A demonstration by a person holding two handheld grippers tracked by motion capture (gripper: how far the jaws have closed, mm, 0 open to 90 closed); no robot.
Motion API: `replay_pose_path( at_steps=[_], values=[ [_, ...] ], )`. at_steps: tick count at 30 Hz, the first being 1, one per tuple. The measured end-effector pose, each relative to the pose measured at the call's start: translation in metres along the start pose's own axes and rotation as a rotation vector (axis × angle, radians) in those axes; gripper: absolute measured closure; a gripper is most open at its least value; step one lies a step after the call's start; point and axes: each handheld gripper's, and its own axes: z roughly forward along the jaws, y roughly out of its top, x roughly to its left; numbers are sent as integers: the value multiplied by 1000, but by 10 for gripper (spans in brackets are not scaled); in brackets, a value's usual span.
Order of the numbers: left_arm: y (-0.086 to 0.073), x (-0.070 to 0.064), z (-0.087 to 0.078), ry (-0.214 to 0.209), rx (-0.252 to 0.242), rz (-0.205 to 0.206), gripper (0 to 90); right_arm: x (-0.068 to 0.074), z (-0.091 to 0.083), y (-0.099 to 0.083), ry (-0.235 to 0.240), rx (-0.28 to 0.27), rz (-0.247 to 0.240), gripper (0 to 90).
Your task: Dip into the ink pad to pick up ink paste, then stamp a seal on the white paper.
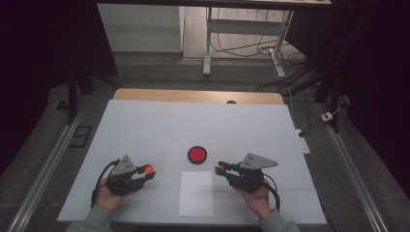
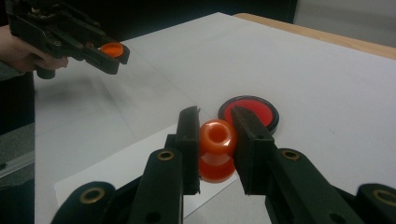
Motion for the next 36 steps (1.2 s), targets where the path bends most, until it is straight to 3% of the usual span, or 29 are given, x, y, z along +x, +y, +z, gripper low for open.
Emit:
replay_pose_path(
  at_steps=[17, 36],
  values=[
    [0, 0, -1, 3, -2, 1, 647, 9, 7, 1, 34, 7, -15, 720],
    [0, 0, 0, 1, 1, 2, 647, 26, 26, -5, 97, 64, -43, 720]
  ],
)
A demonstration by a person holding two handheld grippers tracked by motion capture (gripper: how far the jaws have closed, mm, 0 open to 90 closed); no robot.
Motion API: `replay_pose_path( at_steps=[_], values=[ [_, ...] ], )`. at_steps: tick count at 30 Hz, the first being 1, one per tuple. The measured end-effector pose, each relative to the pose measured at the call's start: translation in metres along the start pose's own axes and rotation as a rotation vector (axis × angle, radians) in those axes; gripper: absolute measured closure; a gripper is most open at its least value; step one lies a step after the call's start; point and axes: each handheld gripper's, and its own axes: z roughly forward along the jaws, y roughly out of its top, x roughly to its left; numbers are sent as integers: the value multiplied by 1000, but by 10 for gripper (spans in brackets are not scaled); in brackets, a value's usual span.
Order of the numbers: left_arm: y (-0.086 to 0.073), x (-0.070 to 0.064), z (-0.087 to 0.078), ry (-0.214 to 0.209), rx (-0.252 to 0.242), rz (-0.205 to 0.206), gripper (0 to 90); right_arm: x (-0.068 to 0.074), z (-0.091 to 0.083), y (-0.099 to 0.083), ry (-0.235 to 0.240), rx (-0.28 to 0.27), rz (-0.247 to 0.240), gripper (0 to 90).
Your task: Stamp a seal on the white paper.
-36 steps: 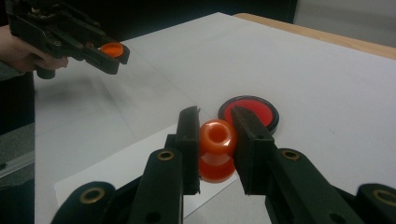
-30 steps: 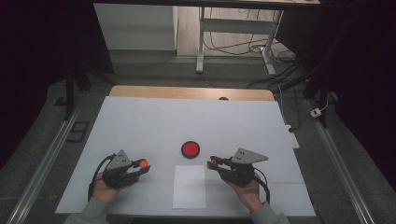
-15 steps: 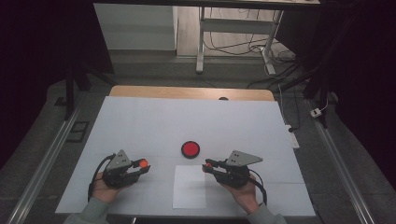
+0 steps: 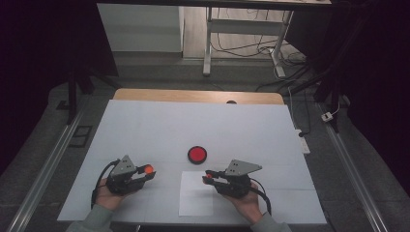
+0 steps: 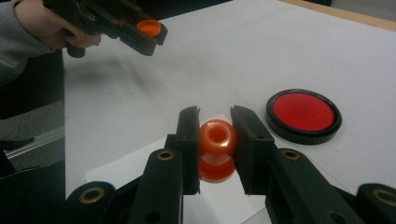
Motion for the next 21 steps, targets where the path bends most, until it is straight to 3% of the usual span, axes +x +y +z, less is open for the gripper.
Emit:
replay_pose_path(
  at_steps=[21],
  values=[
    [0, 0, 1, -1, 4, 0, 647, 11, 20, -2, 40, 52, -35, 719]
  ],
)
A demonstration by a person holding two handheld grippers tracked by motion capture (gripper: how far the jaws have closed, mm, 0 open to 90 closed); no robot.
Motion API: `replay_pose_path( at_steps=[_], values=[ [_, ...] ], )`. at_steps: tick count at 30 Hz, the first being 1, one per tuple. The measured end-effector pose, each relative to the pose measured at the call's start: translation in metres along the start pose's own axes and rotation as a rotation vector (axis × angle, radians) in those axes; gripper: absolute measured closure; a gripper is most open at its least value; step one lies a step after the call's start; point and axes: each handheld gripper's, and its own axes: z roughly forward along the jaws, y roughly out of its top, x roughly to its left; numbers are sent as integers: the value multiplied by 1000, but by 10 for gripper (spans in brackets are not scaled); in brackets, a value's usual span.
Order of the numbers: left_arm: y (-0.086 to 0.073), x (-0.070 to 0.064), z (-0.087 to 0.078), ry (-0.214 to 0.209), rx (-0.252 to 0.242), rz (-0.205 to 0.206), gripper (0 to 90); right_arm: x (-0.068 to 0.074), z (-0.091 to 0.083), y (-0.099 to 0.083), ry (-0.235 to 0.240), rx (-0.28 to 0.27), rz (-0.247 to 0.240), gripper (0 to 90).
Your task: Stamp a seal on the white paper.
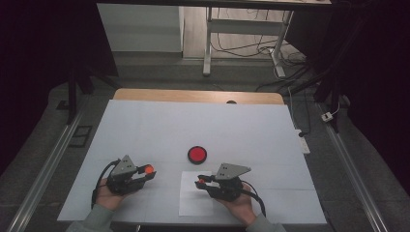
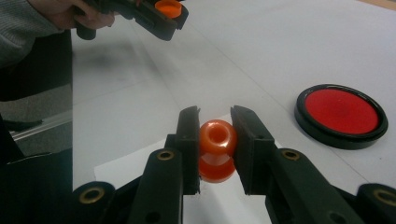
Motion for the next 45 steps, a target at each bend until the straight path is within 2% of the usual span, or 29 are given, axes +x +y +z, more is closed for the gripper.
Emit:
replay_pose_path(
  at_steps=[12, 29, 45],
  values=[
    [0, 0, 0, 1, 0, 0, 647, 2, 9, -3, 13, 33, -10, 719],
    [0, 0, 1, 1, 1, 1, 647, 1, 22, -9, 8, 83, -18, 719],
    [0, 0, 1, -2, 5, 2, 647, 0, 28, -11, -5, 102, -26, 719]
  ],
)
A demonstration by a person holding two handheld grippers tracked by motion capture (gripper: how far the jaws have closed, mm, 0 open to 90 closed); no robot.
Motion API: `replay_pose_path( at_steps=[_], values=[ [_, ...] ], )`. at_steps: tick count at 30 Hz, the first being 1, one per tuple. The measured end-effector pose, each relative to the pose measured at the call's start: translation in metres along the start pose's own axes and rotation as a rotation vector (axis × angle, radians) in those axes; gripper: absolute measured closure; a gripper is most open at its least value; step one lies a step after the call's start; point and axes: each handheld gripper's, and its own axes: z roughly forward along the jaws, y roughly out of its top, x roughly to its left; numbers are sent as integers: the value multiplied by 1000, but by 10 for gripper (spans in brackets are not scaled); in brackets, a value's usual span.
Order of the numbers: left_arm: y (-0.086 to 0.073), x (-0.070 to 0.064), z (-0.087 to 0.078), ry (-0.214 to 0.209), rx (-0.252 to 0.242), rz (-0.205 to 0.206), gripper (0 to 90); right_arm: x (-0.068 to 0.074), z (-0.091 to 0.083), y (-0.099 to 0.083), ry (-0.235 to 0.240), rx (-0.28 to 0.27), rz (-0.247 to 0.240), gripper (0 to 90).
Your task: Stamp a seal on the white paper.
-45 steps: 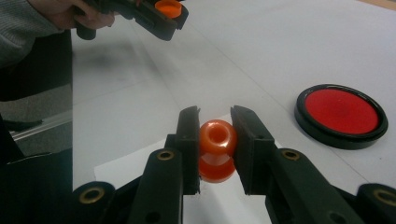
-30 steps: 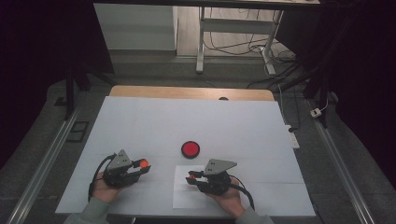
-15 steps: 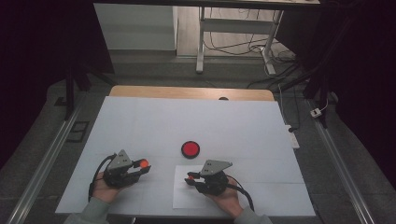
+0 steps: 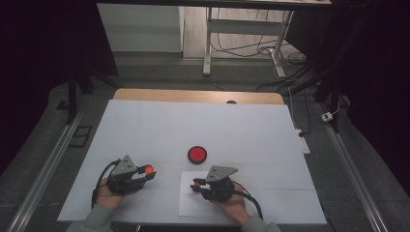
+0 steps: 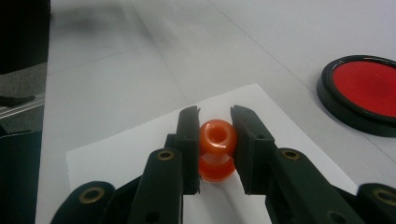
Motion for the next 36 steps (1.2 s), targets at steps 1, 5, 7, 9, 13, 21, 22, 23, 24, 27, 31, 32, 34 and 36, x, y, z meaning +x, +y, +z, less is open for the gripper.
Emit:
replay_pose_path(
  at_steps=[1, 5, 7, 9, 13, 21, 22, 23, 24, 27, 31, 32, 34, 36],
  values=[
    [0, 0, 0, -1, 1, 1, 647, 0, 0, 0, -1, -1, 0, 719],
    [0, 0, 0, -1, 1, 0, 647, 0, 1, 0, -1, 2, 0, 719],
    [0, 0, 0, -1, 1, 0, 647, 0, 1, -1, -2, 5, -2, 719],
    [0, 0, 0, -1, 2, 0, 647, 1, 2, -1, -4, 11, -11, 719],
    [0, 0, 0, 0, 0, 0, 647, 2, 4, -3, -13, 23, -30, 719],
    [0, 0, -1, 1, -1, 0, 646, 5, 5, -4, -26, 21, -56, 721],
    [0, 0, -1, 1, -1, 0, 646, 5, 5, -4, -27, 22, -56, 722],
    [0, 0, -1, 1, -1, 0, 646, 5, 5, -4, -27, 23, -57, 722],
    [0, 0, -1, 1, -2, 0, 646, 5, 5, -4, -25, 22, -57, 723],
    [0, 0, -1, 2, -2, -1, 646, 6, 5, -4, -31, 22, -66, 725],
    [0, -1, -1, 0, -1, -1, 646, 5, 5, -4, -33, 25, -63, 725],
    [0, -1, -1, 0, -1, 0, 646, 5, 6, -4, -29, 24, -60, 726],
    [0, -1, -1, 2, -2, -1, 646, 6, 6, -4, -32, 23, -61, 726],
    [0, -1, -1, 1, -2, -1, 647, 6, 6, -4, -36, 26, -56, 726]
  ],
)
